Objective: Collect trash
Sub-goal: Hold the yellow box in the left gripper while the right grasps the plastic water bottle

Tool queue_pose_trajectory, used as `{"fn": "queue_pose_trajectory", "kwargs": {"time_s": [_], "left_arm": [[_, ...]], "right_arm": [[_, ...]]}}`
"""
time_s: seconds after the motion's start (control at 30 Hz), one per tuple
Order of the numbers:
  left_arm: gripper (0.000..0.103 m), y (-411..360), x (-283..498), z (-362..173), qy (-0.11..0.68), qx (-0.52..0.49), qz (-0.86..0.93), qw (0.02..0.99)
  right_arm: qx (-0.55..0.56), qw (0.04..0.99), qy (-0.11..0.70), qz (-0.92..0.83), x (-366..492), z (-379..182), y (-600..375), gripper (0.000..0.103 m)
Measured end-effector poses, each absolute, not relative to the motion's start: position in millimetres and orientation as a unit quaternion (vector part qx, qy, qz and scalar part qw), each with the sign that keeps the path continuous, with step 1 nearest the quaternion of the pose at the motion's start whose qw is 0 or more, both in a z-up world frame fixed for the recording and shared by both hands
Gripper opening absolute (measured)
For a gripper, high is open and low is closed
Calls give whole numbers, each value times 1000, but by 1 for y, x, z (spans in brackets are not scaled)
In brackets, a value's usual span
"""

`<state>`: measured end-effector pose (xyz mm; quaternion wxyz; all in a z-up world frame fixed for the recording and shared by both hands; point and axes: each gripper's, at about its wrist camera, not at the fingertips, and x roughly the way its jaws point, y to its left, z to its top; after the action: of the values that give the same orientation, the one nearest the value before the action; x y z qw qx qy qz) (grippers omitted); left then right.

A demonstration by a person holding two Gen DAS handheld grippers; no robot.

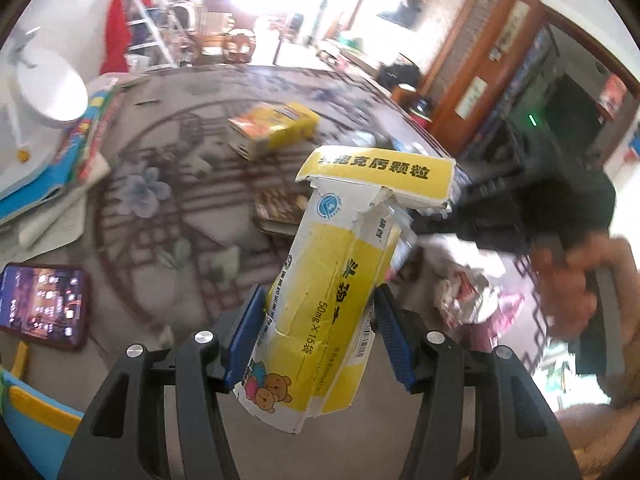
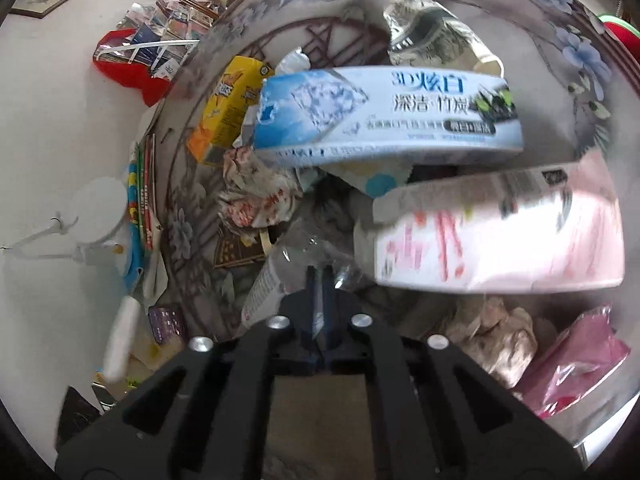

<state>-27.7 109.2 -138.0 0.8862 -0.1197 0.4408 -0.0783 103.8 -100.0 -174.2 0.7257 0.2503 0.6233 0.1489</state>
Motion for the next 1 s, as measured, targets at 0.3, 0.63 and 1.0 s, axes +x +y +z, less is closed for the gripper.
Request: {"fn": "queue_pose_trajectory", "kwargs": {"time_s": [0.3, 0.63, 1.0], "left_arm": [[55, 139, -28, -127, 427, -139, -33, 893], [56, 152, -26, -132, 430, -167, -26, 887], [56, 150, -22, -141, 440, -182, -36, 879]], "right_arm": [[17, 766, 607, 210, 91, -138, -39, 80], [148, 686, 701, 129, 90, -194, -57, 83], [94, 717, 682, 104, 110, -200, -12, 87]]}}
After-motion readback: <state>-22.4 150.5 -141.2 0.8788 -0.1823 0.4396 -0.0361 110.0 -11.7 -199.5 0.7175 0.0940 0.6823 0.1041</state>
